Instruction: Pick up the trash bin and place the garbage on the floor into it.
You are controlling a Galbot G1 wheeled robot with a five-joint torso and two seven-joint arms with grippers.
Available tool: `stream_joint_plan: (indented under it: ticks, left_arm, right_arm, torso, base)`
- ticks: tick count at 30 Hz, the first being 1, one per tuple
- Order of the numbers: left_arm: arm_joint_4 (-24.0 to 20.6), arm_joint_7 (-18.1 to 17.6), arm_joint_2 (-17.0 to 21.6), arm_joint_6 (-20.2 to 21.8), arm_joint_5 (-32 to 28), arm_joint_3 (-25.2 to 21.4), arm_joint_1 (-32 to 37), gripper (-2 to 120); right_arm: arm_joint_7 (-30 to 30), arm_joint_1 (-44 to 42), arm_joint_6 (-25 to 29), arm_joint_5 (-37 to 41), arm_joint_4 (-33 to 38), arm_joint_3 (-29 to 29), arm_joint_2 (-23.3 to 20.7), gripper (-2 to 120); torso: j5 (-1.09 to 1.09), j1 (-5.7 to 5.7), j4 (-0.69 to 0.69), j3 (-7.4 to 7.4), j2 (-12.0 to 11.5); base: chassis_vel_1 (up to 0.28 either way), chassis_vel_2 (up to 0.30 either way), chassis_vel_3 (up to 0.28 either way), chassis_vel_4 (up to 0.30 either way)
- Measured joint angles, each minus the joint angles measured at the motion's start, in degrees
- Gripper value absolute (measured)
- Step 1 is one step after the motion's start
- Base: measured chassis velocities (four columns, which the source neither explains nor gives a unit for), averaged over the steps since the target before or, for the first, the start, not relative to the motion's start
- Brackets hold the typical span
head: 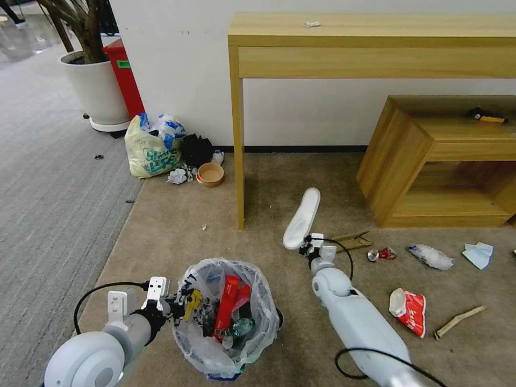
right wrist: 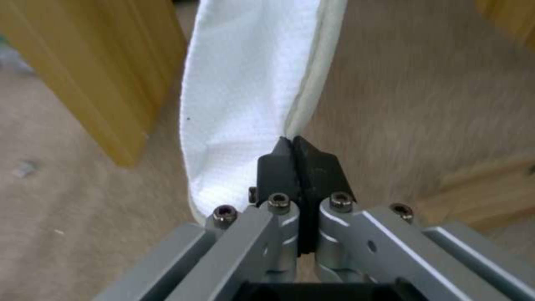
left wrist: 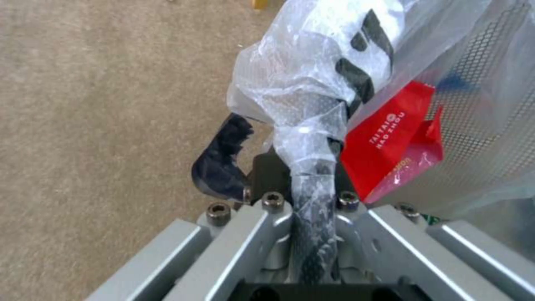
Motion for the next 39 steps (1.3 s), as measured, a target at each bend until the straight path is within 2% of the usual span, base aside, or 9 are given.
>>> stream_joint_plan:
  ticks: [2, 4, 5, 9, 16, 21, 24, 28, 39]
  left_arm:
    - [-0.35, -0.7, -0.12, 0.0, -0.2, 0.03, 0.27, 0]
    - [-1.23, -2.45, -0.29, 0.0, -1.47, 0.12, 0.93, 0]
    - [-1.23, -2.45, -0.29, 0.0, -1.47, 0.12, 0.93, 0]
    - [-1.59, -4.91, -0.13, 0.0, -2.96, 0.32, 0.39, 0]
    - [-1.8, -7.26, 1.5, 0.0, -6.02, 1.22, -1.82, 0]
    - [-1.31, -7.26, 3.32, 0.0, -6.93, 1.76, -3.01, 0]
    - [-0.25, -7.2, 7.54, 0.0, -9.75, 3.03, -5.59, 0]
    - [0.81, -7.2, 10.44, 0.0, -11.59, 4.06, -7.46, 0]
    - [0.22, -6.64, 12.95, 0.0, -13.92, 4.61, -8.11, 0]
  right_arm:
    - [-0.03, -1.49, -0.4, 0.04, 3.25, 0.46, -1.14, 0]
    - [-1.22, -5.05, -1.55, 0.63, 14.81, 1.7, -6.29, 0]
    - [-1.22, -5.05, -1.55, 0.63, 14.81, 1.7, -6.29, 0]
    - [-2.73, -7.37, -3.77, 5.33, 29.79, 1.33, -15.48, 0]
    - [-5.85, -5.69, -5.51, 11.94, 43.97, -2.17, -23.29, 0]
    - [-9.1, -3.46, -5.2, 13.63, 46.77, -3.44, -25.79, 0]
    - [-13.85, -1.97, -5.35, 15.52, 49.96, -5.81, -29.8, 0]
    - [-16.04, -2.51, -5.36, 14.18, 51.61, -9.59, -31.95, 0]
    - [-18.69, -2.18, -4.13, 3.89, 49.05, -20.31, -32.07, 0]
  torso:
    - [0.01, 0.0, -0.02, 0.0, 0.0]
    - [0.02, 0.0, -0.01, 0.0, 0.0]
    - [0.02, 0.0, -0.01, 0.0, 0.0]
    - [0.0, 0.0, -0.01, 0.01, 0.0]
    - [0.0, 0.0, -0.01, 0.0, 0.0]
    - [0.0, 0.0, 0.01, 0.01, 0.0]
    - [-0.01, 0.0, 0.0, 0.01, 0.0]
    - [0.0, 0.0, -0.01, 0.01, 0.0]
    - [0.0, 0.0, 0.0, 0.01, 0.0]
  base:
    - [0.0, 0.0, 0.0, 0.0]
    - [0.0, 0.0, 0.0, 0.0]
    - [0.0, 0.0, 0.0, 0.0]
    - [0.0, 0.0, 0.0, 0.0]
    - [0.0, 0.0, 0.0, 0.0]
    - [0.0, 0.0, 0.0, 0.0]
    - [0.0, 0.0, 0.0, 0.0]
    - [0.0, 0.0, 0.0, 0.0]
    - [0.0, 0.0, 0.0, 0.0]
